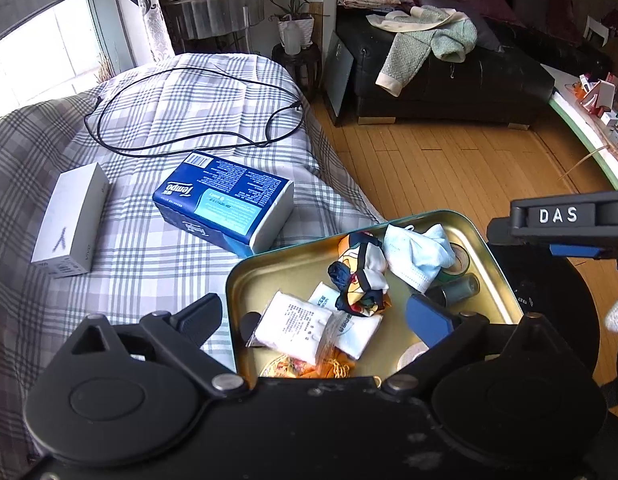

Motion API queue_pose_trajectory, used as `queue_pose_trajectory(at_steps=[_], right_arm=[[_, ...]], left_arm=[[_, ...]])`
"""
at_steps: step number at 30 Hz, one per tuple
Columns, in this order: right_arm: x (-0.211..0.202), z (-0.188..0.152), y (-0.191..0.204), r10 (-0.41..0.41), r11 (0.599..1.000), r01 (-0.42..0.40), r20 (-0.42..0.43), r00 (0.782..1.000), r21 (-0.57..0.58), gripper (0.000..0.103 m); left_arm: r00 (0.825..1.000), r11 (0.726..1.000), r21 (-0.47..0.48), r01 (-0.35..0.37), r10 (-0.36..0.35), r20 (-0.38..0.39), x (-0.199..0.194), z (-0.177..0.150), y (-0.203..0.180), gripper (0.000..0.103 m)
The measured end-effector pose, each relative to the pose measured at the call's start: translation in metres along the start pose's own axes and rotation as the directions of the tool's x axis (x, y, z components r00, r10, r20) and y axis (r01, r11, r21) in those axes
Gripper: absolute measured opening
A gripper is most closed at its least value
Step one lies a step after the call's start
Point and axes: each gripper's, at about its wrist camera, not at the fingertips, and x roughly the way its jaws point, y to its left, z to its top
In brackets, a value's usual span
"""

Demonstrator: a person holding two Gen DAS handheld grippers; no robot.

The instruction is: Organize soft objects

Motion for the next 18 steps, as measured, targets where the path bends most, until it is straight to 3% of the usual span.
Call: queue_pose_trajectory(at_steps=[11, 18], right_arm=[[-0.035, -0.037, 0.023, 0.005, 1.000, -0.003, 0.108, 0.994, -0.018, 0.069], [-0.037, -0.078, 0.039, -0.057, 0.997, 0.063, 0.115, 0.992, -0.051, 0.069]], left_arm=[[0.999, 1.000, -0.005, -0.018, 0.018, 0.051, -0.039, -0.049, 0.020, 0.102], [0.997, 0.999, -0.034, -0.039, 0.041, 0.061, -0.050, -0.079, 0.040, 0.102]])
